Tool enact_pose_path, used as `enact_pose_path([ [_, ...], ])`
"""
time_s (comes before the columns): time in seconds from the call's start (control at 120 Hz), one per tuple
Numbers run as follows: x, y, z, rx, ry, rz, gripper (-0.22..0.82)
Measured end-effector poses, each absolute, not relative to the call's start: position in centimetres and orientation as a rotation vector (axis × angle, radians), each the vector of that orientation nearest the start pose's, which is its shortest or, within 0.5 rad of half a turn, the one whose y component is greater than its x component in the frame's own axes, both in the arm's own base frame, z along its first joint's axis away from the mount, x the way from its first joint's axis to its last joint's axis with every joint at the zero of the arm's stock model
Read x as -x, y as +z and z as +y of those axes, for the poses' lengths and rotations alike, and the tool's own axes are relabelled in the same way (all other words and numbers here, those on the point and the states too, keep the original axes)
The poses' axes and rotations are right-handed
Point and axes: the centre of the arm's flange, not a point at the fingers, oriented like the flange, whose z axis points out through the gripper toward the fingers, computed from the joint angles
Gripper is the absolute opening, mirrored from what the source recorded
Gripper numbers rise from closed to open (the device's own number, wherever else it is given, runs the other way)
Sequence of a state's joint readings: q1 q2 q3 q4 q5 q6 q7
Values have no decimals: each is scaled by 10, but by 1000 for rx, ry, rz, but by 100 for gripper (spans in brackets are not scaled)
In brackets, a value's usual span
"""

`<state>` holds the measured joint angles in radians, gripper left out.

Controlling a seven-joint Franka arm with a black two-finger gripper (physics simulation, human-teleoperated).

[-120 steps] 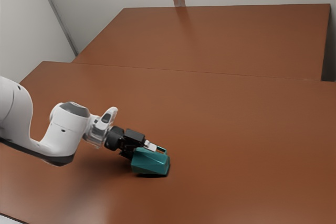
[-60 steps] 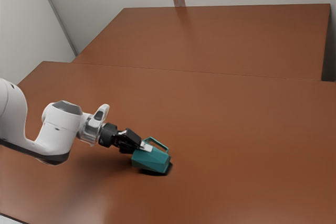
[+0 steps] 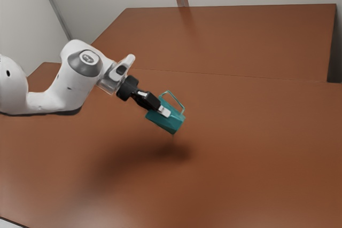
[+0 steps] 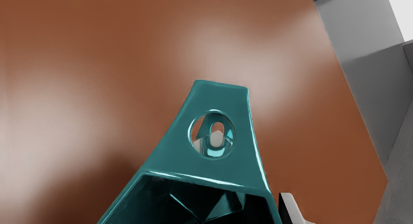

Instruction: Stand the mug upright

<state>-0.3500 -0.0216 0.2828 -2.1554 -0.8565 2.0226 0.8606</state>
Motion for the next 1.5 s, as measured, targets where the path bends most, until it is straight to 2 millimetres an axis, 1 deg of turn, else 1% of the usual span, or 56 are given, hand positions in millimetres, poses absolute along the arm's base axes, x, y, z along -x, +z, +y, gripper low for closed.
enact_pose_path([
  [0.108, -536, 435, -107, -2486, 163, -803, -16],
  [0.142, -537, 438, -115, -2533, 138, -865, -16],
  [0.283, -533, 432, -146, -2686, 31, -1041, -17],
  [0.333, -532, 432, -152, -2733, 12, -1077, -16],
  [0.383, -532, 431, -154, -2778, -6, -1094, -16],
  [0.433, -535, 427, -149, -2836, -26, -1095, -16],
  [0.475, -539, 421, -139, -2893, -45, -1077, -17],
  [0.508, -544, 415, -126, -2949, -61, -1055, -17],
  [0.592, -558, 391, -86, -3080, -112, -948, -17],
  [0.617, -561, 383, -77, -3108, -125, -916, -17],
  [0.642, -563, 376, -73, -3131, -133, -892, -17],
  [0.717, -567, 363, -73, -3177, -129, -841, -17],
  [0.808, -569, 355, -74, -3213, -108, -765, -17],
  [0.917, -568, 343, -65, -3220, -89, -594, -17],
  [1.058, -571, 332, -63, -3207, -48, -407, -17],
  [1.075, -572, 332, -63, -3206, -44, -391, -15],
  [1.192, -573, 328, -64, -3197, -27, -309, 11],
  [1.275, -574, 331, -65, -3194, -14, -267, 26],
  [1.333, -575, 336, -66, -3192, 0, -246, 34],
  [1.367, -576, 343, -67, -3190, 13, -237, 38],
  [1.408, -580, 359, -69, -3186, 39, -225, 41],
  [1.442, -587, 378, -70, -3183, 71, -215, 44],
  [1.5, -598, 421, -72, -3177, 121, -195, 47],
])
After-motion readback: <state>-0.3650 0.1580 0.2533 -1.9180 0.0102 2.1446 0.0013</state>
